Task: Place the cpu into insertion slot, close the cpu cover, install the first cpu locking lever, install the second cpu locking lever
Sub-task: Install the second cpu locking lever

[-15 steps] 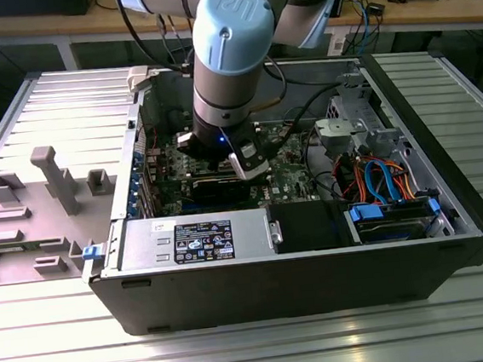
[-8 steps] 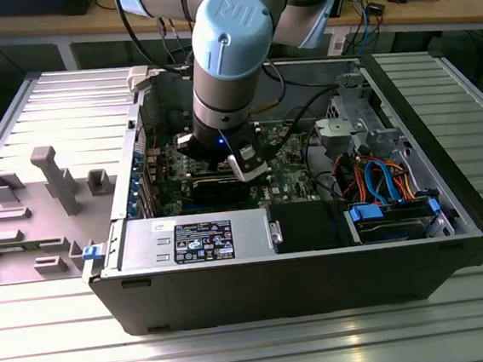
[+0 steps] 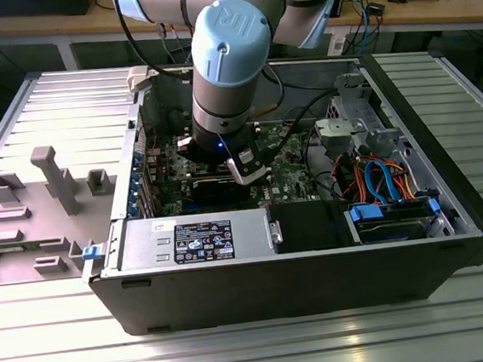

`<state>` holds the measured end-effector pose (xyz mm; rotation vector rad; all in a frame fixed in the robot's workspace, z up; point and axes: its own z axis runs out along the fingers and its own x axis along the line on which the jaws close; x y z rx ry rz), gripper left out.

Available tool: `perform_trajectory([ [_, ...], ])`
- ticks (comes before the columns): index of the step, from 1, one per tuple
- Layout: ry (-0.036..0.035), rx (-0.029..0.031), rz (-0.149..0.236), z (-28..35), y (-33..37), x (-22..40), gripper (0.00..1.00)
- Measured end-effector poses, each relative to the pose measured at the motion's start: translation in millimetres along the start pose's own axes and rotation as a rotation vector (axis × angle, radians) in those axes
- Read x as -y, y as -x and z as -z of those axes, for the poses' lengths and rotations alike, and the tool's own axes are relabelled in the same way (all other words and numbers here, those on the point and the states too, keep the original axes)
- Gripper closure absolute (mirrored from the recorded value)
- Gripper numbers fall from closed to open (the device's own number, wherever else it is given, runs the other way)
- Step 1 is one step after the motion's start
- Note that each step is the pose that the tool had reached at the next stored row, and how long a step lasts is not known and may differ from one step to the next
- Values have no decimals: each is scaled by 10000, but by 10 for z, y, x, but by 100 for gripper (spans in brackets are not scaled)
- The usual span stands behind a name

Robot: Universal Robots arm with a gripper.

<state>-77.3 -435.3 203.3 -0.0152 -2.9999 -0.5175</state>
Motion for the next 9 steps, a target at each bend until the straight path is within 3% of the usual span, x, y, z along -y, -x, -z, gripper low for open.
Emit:
perform_trajectory([
  [2, 61, 0, 5, -15, -2, 5, 89],
  [6, 113, -2, 8, -63, 0, 23, 89],
  [9, 237, -5, 21, -92, -7, 27, 89],
])
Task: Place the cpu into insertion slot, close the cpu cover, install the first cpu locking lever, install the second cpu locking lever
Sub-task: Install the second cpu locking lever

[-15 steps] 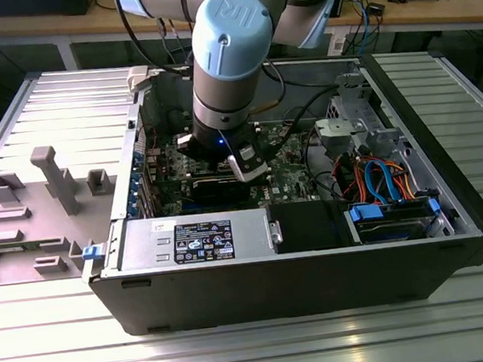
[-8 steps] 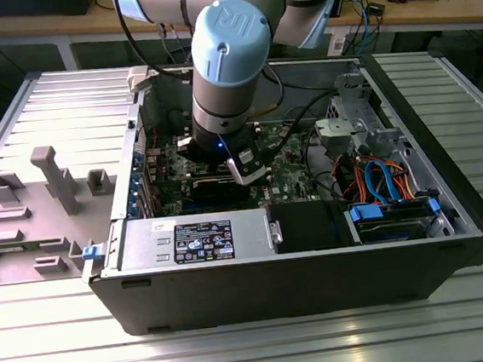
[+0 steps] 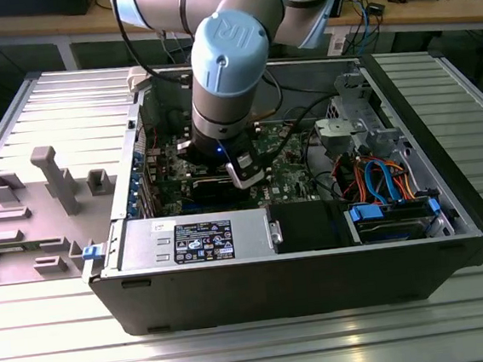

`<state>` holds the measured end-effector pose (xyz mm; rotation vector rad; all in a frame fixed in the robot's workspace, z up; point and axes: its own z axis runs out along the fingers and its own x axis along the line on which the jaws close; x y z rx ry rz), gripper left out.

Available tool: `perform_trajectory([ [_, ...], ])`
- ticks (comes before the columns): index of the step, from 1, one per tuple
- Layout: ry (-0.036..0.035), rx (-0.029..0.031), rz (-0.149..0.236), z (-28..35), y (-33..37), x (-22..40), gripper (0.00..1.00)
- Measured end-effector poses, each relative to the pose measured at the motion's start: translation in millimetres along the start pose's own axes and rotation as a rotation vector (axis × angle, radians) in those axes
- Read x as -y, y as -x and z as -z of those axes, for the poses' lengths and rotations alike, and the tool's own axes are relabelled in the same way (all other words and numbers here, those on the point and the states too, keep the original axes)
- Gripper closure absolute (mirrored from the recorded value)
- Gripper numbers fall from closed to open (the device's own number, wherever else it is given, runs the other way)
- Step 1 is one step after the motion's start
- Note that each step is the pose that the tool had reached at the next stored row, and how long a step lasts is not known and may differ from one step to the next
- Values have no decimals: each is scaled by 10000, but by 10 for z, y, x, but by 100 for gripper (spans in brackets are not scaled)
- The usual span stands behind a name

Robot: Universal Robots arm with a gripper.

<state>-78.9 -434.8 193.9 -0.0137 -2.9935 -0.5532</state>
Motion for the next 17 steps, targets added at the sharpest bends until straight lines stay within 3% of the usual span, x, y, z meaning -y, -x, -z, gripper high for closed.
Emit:
perform_trajectory([
  [4, 57, -3, 4, -41, -35, 7, 89],
  [8, 81, -3, 8, -64, -43, -23, 89],
  [17, 93, -2, 10, -51, -45, 16, 89],
])
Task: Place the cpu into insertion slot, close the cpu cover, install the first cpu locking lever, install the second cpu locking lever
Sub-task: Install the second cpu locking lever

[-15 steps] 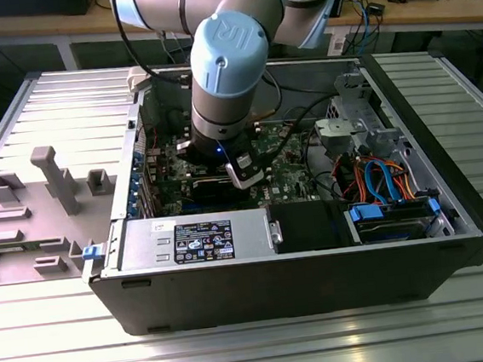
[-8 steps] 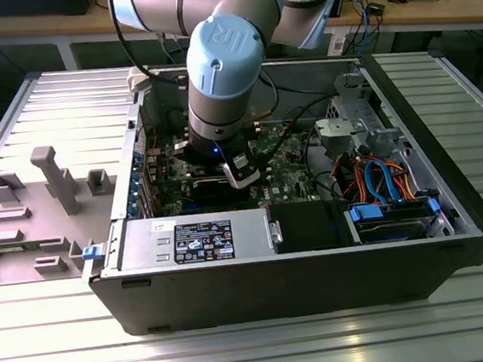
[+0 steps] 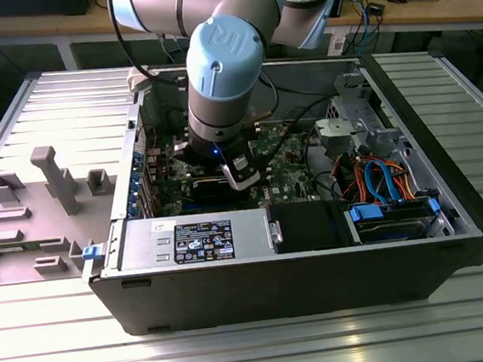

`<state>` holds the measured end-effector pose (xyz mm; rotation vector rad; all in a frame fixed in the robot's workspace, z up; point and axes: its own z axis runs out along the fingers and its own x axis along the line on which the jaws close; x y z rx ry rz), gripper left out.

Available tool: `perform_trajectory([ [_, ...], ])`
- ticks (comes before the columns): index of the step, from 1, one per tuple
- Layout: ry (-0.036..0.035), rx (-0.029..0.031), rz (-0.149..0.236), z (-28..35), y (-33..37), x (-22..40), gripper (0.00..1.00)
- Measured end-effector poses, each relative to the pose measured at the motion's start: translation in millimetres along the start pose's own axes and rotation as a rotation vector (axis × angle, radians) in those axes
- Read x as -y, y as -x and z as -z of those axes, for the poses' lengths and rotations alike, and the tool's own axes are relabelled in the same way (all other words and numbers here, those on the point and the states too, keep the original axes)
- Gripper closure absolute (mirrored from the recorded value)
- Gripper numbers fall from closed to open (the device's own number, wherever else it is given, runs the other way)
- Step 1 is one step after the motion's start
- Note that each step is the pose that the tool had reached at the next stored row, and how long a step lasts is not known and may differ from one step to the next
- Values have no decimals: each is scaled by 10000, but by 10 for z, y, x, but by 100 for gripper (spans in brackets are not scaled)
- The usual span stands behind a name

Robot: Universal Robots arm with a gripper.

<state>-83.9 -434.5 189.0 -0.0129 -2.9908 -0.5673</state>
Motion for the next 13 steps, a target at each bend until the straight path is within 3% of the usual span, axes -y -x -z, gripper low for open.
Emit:
perform_trajectory([
  [7, -8, -19, -8, 88, -9, -21, 89],
  [13, -8, -31, -13, 93, -7, -23, 89],
])
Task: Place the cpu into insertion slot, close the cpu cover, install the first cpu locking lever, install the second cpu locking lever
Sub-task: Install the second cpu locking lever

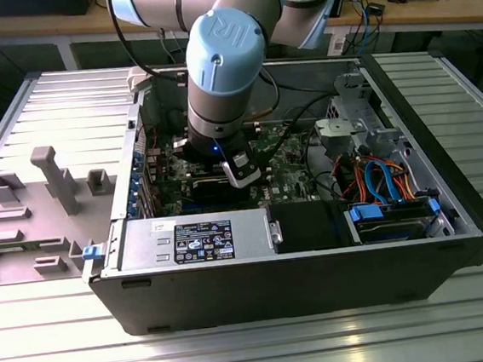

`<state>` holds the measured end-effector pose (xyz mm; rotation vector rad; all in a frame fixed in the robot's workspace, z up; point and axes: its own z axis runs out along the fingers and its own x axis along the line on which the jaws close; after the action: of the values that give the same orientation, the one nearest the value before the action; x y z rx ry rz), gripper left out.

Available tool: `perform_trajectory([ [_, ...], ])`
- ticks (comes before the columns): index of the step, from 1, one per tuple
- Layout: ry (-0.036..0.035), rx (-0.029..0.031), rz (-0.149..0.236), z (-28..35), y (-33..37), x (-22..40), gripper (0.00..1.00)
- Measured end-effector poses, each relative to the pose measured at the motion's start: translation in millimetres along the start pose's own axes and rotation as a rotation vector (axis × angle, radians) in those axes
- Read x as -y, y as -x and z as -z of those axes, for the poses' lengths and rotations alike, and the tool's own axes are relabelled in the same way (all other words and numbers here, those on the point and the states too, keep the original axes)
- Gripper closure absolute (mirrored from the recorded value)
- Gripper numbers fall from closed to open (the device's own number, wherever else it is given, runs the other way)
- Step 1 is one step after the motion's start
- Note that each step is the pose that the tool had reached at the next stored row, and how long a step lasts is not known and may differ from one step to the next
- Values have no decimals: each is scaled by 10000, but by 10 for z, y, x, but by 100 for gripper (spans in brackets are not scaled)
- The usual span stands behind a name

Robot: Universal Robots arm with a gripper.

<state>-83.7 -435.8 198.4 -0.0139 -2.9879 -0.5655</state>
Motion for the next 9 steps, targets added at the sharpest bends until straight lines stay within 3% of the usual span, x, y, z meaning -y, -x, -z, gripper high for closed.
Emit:
perform_trajectory([
  [9, 0, 0, 0, 0, 0, 0, 89],
])
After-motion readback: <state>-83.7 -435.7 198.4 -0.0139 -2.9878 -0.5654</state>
